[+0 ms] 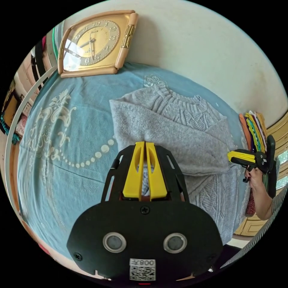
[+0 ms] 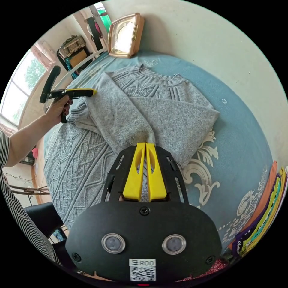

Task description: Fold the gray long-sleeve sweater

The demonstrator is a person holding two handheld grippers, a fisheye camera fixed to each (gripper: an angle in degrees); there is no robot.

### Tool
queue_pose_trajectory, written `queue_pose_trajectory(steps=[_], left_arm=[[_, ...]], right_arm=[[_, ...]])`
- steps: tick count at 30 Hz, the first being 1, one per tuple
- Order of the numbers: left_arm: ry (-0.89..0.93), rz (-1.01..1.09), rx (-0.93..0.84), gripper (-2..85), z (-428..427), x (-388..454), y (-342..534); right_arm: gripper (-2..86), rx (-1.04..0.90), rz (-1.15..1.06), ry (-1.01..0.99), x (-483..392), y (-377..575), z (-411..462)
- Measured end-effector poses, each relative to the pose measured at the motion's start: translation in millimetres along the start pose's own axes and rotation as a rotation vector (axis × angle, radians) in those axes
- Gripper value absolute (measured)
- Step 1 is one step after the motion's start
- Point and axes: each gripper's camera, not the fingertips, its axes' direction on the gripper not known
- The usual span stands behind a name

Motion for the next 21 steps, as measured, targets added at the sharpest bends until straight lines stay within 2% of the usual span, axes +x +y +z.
queue_pose_trajectory(steps=[4, 6, 11, 16, 18, 21], left_arm=[[0.015, -0.018, -0.018, 0.6, 13, -18, 13], [0.091, -0.085, -0.016, 0.5, 16, -39, 24], [0.255, -0.159, 0.02, 0.4, 7, -74, 74], [0.265, -0.251, -0.184, 0.5, 15, -108, 154], [0.319, -0.346, -0.352, 0.5, 27, -125, 203], [0.324, -0.413, -0.493, 0.8, 38, -133, 258]], right_arm=[[0.1, 0.013, -0.021, 0.065, -18, 16, -6], [0.1, -0.02, -0.02, 0.077, -23, 18, -10], [0.2, -0.04, 0.115, -0.058, -9, 35, -26], [0.4, -0.011, 0.255, -0.214, 5, 85, -59], [0.7, -0.035, 0.307, -0.299, 6, 114, -66], [1.8, -0.12, 0.387, -0.389, -1, 167, -71]])
